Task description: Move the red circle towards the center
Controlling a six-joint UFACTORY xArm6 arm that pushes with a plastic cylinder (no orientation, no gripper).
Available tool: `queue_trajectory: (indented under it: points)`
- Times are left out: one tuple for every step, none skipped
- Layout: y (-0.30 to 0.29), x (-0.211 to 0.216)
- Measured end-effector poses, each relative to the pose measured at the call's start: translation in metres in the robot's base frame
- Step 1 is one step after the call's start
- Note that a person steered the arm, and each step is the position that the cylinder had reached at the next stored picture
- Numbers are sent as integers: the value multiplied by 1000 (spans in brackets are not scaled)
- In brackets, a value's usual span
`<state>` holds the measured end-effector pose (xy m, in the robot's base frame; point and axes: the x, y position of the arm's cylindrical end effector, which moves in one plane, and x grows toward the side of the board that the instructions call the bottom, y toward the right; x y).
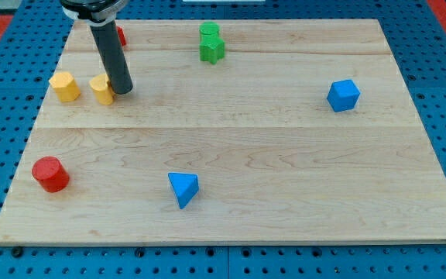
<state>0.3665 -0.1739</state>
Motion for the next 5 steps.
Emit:
queue_trajectory:
  points:
    - [-15,5]
    - [13,-29]
    - [13,-37]
    - [13,-37]
    - [19,-36]
